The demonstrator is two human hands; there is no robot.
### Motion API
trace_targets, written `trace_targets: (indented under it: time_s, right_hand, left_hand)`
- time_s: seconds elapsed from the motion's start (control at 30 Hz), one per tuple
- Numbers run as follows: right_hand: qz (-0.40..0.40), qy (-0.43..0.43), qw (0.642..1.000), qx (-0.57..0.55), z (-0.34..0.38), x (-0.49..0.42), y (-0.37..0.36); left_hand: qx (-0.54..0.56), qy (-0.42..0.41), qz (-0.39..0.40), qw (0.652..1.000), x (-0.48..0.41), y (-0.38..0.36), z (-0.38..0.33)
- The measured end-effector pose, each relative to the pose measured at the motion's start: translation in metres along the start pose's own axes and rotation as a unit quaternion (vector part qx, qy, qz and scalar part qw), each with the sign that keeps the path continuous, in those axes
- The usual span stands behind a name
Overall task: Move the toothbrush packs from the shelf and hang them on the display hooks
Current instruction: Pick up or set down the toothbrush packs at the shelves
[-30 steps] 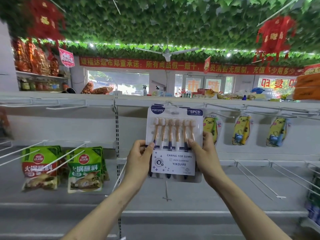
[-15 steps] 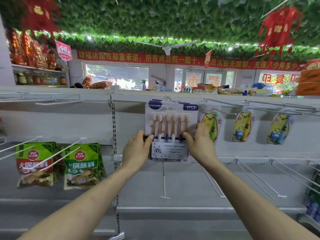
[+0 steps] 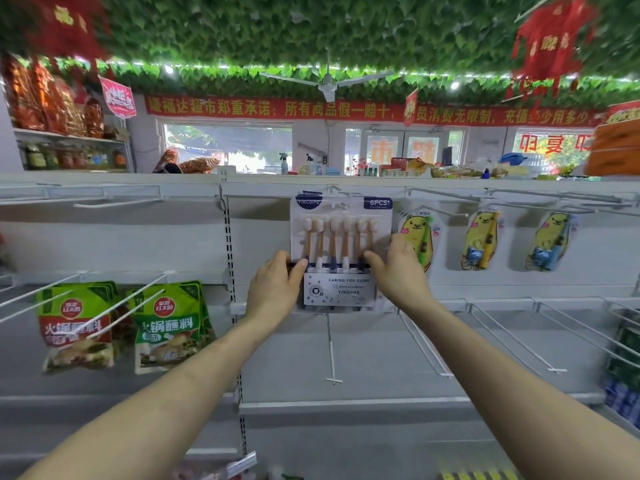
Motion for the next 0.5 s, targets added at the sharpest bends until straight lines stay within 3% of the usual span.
trace_targets:
  time_s: [0.37,0.5]
  right_hand:
    - [0.030,-0.049,0.998,-0.011,0.000,0.012,0.008]
    - [0.025,-0.067,0.997,0.022,-0.019,0.044,0.012]
  left_hand:
    - [0.036,0.035,0.039,0.998,0.013,0.002,-0.003]
    - [0.053,0.040,-0.024,0.997,0.050,0.000,-0.005]
Point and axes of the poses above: each hand's wrist, its own x-axis away from the middle knuckle, its own y-axis out of the back of the hand, z = x × y, the point moved 2 cm from there along -x, towards the middle knuckle, and after that the axes turned 5 degrees about x, right-handed, at the moved point
